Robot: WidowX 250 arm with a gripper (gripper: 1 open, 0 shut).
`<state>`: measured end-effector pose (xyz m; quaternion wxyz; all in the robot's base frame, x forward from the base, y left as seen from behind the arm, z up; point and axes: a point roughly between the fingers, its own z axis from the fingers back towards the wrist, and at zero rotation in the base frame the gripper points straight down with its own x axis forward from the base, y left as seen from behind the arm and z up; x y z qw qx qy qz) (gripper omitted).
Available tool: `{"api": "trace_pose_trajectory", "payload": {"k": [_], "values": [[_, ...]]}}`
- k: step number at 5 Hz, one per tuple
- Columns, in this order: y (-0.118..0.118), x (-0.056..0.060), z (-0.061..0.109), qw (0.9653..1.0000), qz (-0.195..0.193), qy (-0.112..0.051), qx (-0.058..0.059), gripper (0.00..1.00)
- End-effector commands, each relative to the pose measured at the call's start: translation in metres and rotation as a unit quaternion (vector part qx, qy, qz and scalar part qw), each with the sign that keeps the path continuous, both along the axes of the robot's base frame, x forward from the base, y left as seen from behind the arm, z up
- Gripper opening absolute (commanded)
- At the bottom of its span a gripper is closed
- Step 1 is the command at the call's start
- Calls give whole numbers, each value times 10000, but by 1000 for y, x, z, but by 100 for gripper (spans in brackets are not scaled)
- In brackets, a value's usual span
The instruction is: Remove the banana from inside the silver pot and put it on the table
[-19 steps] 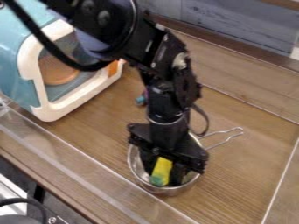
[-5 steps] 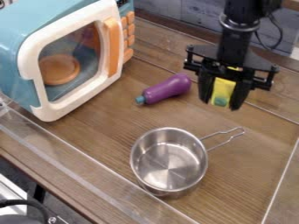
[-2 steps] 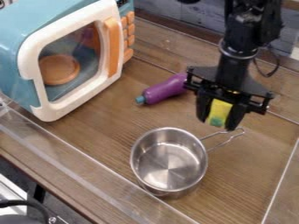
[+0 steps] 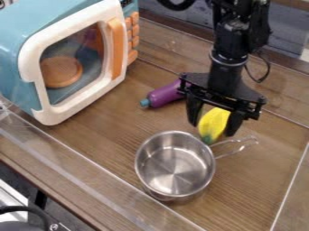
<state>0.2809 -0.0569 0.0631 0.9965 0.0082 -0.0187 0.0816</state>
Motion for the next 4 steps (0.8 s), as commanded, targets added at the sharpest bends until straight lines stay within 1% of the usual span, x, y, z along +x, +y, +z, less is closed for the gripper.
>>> {"api": "trace_pose_trajectory", "payload": {"k": [1,2,3,4], "values": [[2,-2,11,9999,-75,-113,-21,100],[7,-8,18,9999,-90,-105,-6,100],[24,-9,28,9999,-103,-110,-3,100],[38,-4,33,9998,-82,-187,-60,100]]}}
